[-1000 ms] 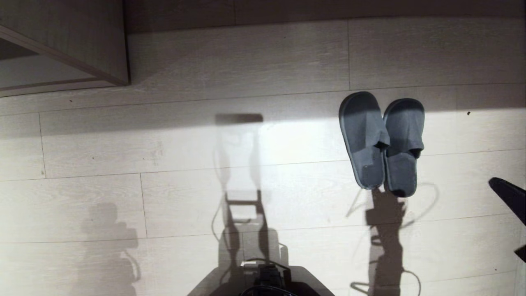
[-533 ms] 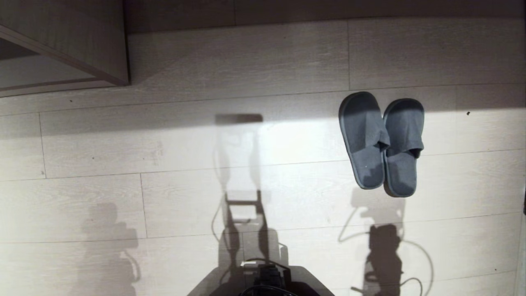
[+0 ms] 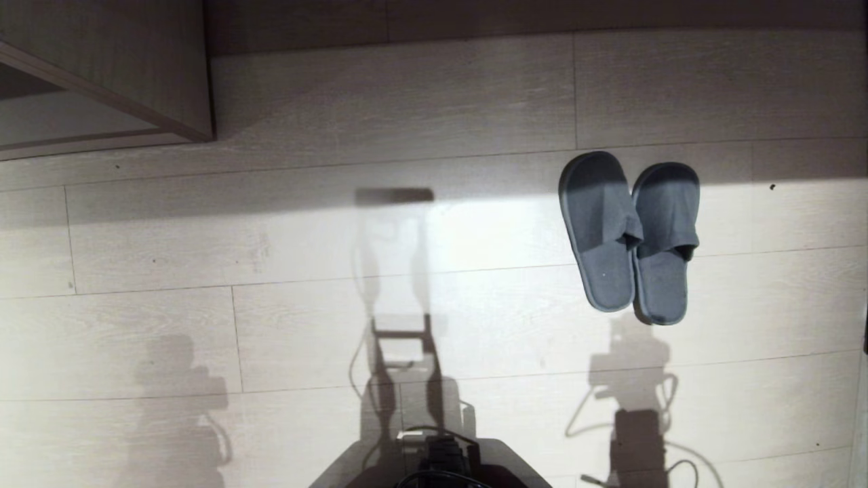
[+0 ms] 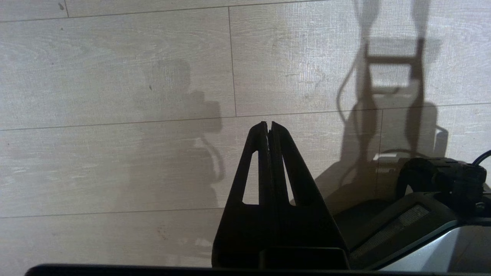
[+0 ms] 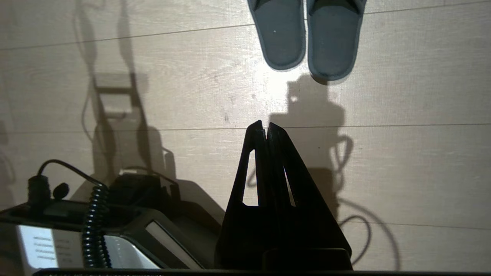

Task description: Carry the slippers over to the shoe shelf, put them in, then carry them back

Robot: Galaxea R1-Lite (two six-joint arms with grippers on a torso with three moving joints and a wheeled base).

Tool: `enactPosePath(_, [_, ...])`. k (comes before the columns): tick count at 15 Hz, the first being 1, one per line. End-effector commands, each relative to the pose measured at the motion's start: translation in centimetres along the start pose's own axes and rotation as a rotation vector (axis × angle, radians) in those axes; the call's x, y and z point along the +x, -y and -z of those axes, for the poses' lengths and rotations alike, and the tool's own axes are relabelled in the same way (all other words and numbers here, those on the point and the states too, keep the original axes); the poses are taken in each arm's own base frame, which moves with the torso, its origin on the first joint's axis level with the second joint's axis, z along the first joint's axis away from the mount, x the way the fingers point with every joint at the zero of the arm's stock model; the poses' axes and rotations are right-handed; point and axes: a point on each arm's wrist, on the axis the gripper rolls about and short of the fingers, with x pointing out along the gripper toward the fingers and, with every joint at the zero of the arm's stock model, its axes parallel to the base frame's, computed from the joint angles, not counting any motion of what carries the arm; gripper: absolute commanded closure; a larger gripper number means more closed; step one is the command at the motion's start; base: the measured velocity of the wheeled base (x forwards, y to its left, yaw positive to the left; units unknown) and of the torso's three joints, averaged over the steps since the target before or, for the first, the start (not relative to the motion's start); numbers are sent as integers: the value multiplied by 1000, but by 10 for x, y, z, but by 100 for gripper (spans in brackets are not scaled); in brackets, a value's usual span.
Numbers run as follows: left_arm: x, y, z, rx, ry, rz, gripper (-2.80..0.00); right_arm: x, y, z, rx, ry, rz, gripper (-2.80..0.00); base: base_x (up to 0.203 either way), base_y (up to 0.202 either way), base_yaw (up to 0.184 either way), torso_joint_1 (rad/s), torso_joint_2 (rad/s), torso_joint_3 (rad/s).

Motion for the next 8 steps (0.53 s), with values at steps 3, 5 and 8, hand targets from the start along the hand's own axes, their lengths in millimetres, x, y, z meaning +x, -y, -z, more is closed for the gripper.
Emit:
enactPosePath(3, [0, 0, 0, -1, 1, 0, 0, 1, 4, 15, -7, 12, 72, 0, 0, 0, 0, 0, 0, 0])
enactPosePath(5, [0, 0, 0, -1, 1, 0, 0, 0, 5, 20, -36, -21, 116, 0, 0, 0, 0, 0, 0, 0])
enactPosePath(8, [0, 0, 0, -1, 1, 0, 0, -4, 8, 33, -52, -101, 210, 0, 0, 0, 0, 0, 0, 0])
